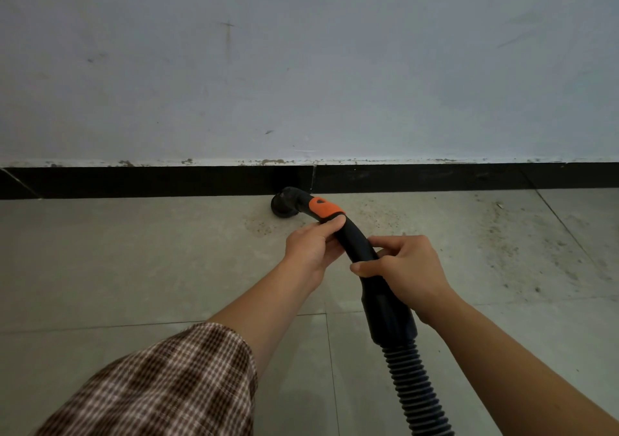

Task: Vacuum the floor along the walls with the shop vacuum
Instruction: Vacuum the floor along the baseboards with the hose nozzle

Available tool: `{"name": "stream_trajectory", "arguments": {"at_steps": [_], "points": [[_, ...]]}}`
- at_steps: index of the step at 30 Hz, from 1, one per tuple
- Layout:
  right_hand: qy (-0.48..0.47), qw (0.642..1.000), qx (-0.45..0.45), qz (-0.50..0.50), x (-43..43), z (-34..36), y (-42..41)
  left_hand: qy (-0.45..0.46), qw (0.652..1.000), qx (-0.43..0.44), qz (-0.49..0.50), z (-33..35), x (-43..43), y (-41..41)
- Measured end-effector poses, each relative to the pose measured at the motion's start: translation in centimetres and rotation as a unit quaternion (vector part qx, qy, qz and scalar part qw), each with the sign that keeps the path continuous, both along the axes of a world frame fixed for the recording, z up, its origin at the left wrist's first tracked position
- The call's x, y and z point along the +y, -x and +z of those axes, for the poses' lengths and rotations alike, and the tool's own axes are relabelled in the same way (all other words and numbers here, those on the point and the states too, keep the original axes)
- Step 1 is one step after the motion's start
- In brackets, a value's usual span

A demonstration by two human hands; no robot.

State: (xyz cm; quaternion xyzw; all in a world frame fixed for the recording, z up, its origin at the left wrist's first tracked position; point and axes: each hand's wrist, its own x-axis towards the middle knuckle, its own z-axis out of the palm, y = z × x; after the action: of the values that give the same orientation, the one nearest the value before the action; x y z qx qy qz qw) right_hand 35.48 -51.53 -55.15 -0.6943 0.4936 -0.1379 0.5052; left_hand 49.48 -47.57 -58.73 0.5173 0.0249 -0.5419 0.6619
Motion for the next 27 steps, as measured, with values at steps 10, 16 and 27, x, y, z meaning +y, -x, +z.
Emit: {"name": "stream_trajectory", "arguments": {"at_steps": [10, 16, 27], "points": [[0.0, 1.0, -0.014, 0.007, 0.7, -0.1, -1.7, -0.025, 0.999, -0.004, 0.039, 0.1, 1.1, -1.5], [-0.021, 1.0, -0.01, 0.012, 1.2, -0.2, -2.5, -0.041, 0.996, -0.013, 0.079, 0.1, 1.9, -2.1], [-0.03, 0.999, -0.007, 0.036, 1.5, 0.2, -2.5, -0.061, 0.991, -0.014, 0.116, 0.0, 2.7, -1.9]]}}
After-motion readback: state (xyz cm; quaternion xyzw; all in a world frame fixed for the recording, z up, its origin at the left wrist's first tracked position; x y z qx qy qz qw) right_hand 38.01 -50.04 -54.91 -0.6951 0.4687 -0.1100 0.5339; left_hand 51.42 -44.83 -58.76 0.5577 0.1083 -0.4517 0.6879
